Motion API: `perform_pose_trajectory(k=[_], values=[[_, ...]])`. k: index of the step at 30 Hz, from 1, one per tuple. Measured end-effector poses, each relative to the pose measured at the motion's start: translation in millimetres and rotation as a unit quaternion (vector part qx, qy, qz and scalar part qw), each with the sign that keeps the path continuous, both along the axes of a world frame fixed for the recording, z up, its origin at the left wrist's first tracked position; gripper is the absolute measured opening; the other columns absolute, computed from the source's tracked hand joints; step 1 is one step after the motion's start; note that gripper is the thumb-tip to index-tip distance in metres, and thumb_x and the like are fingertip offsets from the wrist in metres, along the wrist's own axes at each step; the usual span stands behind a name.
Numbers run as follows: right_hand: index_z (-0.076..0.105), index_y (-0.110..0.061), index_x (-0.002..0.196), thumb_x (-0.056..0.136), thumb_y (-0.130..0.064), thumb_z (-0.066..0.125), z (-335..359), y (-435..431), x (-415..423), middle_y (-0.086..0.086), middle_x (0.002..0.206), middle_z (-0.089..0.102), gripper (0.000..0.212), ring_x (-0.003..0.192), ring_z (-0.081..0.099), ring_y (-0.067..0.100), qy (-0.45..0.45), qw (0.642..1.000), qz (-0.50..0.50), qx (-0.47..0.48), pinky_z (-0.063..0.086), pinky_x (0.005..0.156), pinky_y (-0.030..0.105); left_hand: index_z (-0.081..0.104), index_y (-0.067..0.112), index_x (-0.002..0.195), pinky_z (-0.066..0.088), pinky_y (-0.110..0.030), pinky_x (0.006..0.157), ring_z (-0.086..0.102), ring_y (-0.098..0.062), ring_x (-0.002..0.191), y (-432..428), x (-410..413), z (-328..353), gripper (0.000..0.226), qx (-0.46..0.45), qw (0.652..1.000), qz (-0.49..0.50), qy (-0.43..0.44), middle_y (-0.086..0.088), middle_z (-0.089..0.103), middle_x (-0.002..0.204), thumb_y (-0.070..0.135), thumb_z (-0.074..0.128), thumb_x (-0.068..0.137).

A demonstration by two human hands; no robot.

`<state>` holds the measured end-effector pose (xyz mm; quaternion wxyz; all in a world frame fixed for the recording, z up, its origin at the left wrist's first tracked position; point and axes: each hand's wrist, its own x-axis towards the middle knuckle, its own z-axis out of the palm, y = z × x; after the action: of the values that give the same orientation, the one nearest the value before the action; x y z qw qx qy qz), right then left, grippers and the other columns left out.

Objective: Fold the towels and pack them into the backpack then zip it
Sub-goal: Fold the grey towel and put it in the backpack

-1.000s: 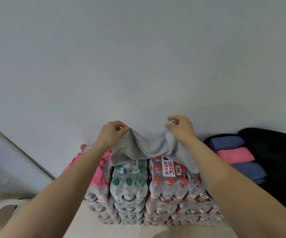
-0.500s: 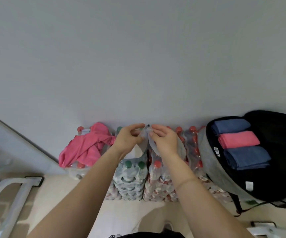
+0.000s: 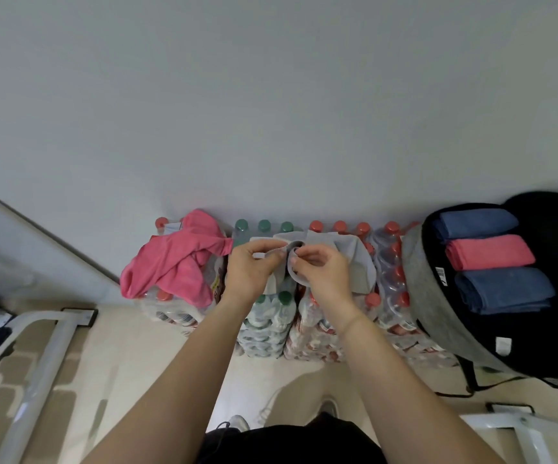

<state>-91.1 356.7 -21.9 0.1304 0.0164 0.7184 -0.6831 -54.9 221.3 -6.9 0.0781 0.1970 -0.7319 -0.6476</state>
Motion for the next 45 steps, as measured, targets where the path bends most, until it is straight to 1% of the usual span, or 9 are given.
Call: perform_pose_trajectory(k=[9,21,24,27,29,32,36,39,45], values=[[0.075,-0.013,0.085,0.081,-0.008,0.079,1.9,-5.3,4.8,0.007,0.085,0.075,0.008,0.083,0.072,0.023,-0.005,0.999,0.01,-0.046,0.06,0.08,0.035,0.073,0.016,0.08,0.053,-0.023,0.069,0.065,-0.009,0.07,3.5,8.2,-3.3,0.011,-0.014,0.996,0.085,0.028,0.004,0.072,0.074,0.01,0.081,0.078],[0.076,-0.017,0.087,0.086,-0.004,0.073,5.7,-5.9,6.9,0.001,0.087,0.075,0.013,0.085,0.072,0.015,0.026,0.998,0.012,-0.048,0.056,0.077,0.029,0.074,0.009,0.11,0.052,-0.015,0.085,0.069,-0.002,0.096,8.7,6.6,0.7,0.02,-0.035,0.999,0.017,0.023,0.004,0.075,0.1,0.008,0.064,0.093],[0.078,-0.02,0.094,0.089,-0.007,0.069,0.6,-2.6,3.9,0.004,0.098,0.071,0.016,0.092,0.07,0.015,0.05,0.998,0.035,-0.012,0.057,0.084,0.033,0.07,0.005,0.116,0.052,-0.016,0.084,0.07,-0.004,0.098,7.6,6.8,0.7,0.023,0.003,1.0,-0.012,0.019,0.001,0.074,0.103,0.004,0.062,0.094],[0.079,-0.026,0.097,0.092,-0.008,0.064,1.2,2.9,3.5,0.002,0.103,0.069,0.024,0.101,0.067,0.014,0.051,0.994,0.092,0.007,0.054,0.092,0.033,0.071,0.008,0.112,0.056,-0.023,0.087,0.071,-0.009,0.096,1.8,6.4,-2.4,0.024,0.009,1.0,-0.026,-0.001,-0.002,0.075,0.098,0.001,0.067,0.089],[0.078,-0.023,0.096,0.092,-0.005,0.062,7.7,9.6,2.2,-0.005,0.096,0.072,0.025,0.094,0.068,0.008,0.05,0.993,0.104,0.003,0.053,0.084,0.024,0.074,0.012,0.102,0.057,-0.03,0.088,0.073,-0.013,0.092,-2.5,5.9,-4.5,0.02,-0.002,1.0,-0.026,-0.006,-0.002,0.077,0.093,0.001,0.069,0.087],[0.071,-0.028,0.099,0.089,-0.017,0.068,11.9,22.4,-10.3,-0.009,0.09,0.062,0.015,0.074,0.057,0.005,0.107,0.988,0.045,0.1,0.048,0.07,0.02,0.076,0.02,0.094,0.057,-0.034,0.088,0.073,-0.012,0.09,-8.2,6.6,-5.5,0.018,-0.046,0.999,-0.023,-0.009,0.003,0.077,0.09,0.004,0.069,0.088],[0.067,-0.037,0.097,0.084,-0.037,0.072,8.2,19.7,-42.1,-0.009,0.108,0.053,0.013,0.093,0.054,0.009,0.148,0.939,0.159,0.266,0.046,0.082,0.025,0.076,0.017,0.097,0.056,-0.031,0.089,0.072,-0.011,0.092,-13.9,8.2,3.1,0.014,-0.088,0.994,-0.064,0.0,0.004,0.077,0.091,0.008,0.067,0.09],[0.062,-0.037,0.074,0.082,-0.029,0.07,18.8,11.0,-64.0,-0.009,0.095,0.059,0.014,0.087,0.057,0.01,0.186,0.895,0.23,0.334,0.046,0.077,0.029,0.075,0.024,0.091,0.054,-0.026,0.086,0.07,-0.006,0.089,-23.3,8.3,15.7,0.017,-0.135,0.989,-0.066,0.013,0.008,0.075,0.087,0.01,0.067,0.09],[0.058,-0.02,0.078,0.074,-0.013,0.064,57.0,7.3,-97.4,-0.007,0.074,0.063,0.01,0.071,0.06,0.016,0.199,0.885,0.226,0.354,0.052,0.066,0.035,0.071,0.031,0.086,0.055,-0.023,0.081,0.069,-0.002,0.083,-61.9,-6.7,53.7,0.023,-0.213,0.976,-0.021,0.049,0.012,0.074,0.086,0.01,0.067,0.09]])
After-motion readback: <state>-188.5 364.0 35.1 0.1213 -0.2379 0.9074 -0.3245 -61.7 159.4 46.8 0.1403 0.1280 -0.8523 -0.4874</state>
